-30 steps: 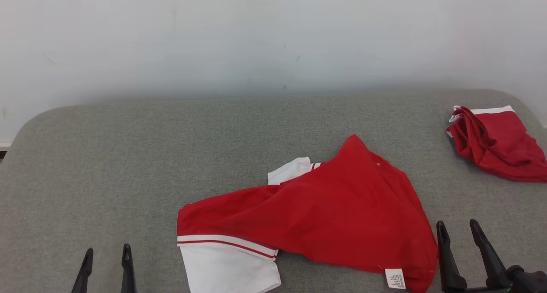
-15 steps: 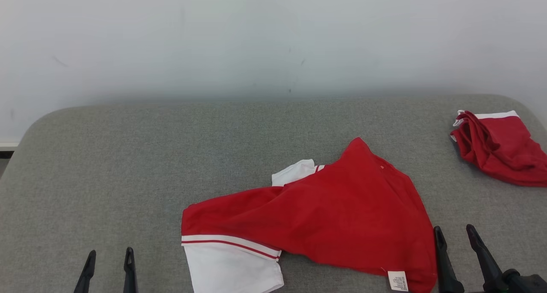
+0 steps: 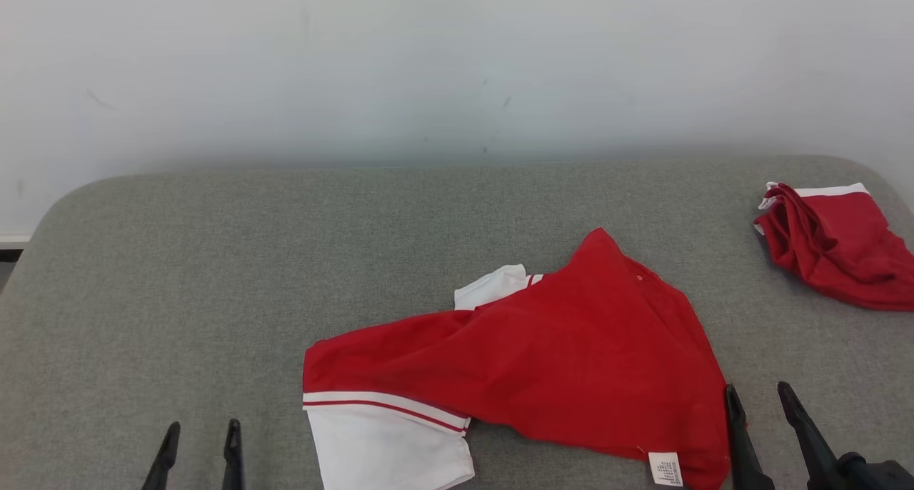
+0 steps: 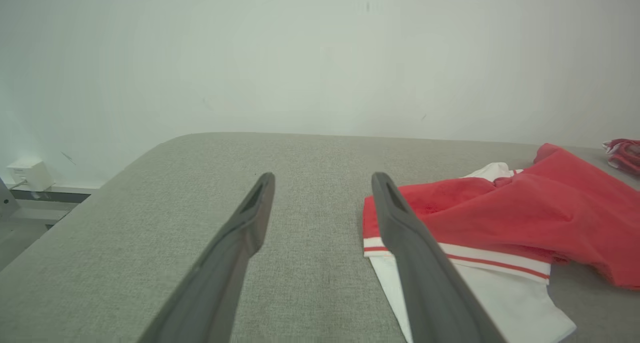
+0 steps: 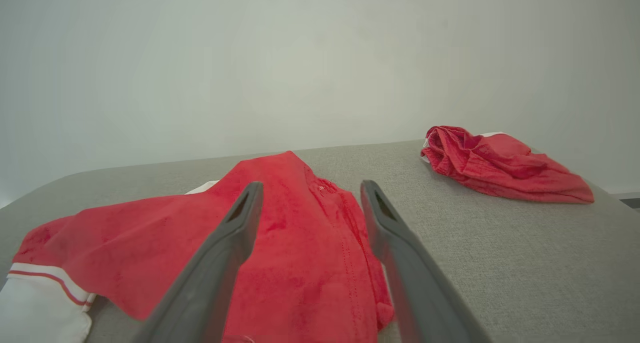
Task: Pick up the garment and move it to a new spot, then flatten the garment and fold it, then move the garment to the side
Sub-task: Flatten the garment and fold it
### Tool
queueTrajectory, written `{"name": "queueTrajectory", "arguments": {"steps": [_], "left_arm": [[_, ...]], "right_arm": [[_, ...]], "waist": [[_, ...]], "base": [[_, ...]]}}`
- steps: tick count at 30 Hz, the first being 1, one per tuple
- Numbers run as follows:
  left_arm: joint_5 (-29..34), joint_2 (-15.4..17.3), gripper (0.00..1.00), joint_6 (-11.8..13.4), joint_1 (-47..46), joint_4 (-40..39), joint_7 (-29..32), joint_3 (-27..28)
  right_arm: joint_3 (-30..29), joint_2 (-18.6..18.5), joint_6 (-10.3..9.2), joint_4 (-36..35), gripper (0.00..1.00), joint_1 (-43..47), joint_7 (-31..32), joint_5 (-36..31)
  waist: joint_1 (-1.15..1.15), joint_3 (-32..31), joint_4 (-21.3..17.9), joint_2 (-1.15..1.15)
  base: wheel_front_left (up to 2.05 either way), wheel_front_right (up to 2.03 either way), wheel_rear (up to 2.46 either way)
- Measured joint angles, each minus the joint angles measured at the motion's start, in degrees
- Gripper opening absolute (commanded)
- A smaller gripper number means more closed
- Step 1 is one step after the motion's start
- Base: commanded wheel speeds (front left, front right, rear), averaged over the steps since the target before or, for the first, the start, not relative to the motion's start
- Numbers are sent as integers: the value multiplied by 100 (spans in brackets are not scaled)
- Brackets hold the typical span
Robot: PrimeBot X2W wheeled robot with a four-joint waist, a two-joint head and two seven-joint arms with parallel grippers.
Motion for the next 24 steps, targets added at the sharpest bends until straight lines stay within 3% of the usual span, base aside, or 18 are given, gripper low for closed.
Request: {"name": "queueTrajectory", "arguments": {"steps": [12, 24], "left_arm": [[-283, 21, 100, -11, -4, 939, 110, -1009], [-848, 114, 100, -14, -602, 2360, 40, -1882]], "right_arm": [[13, -205, 0, 1024, 100, 32, 220, 263], [545, -265, 0, 2315, 100, -650, 69, 560]], "waist": [[1, 211, -13, 0], [1, 471, -107, 1]], "base": [[0, 0, 0], [0, 0, 0]]}}
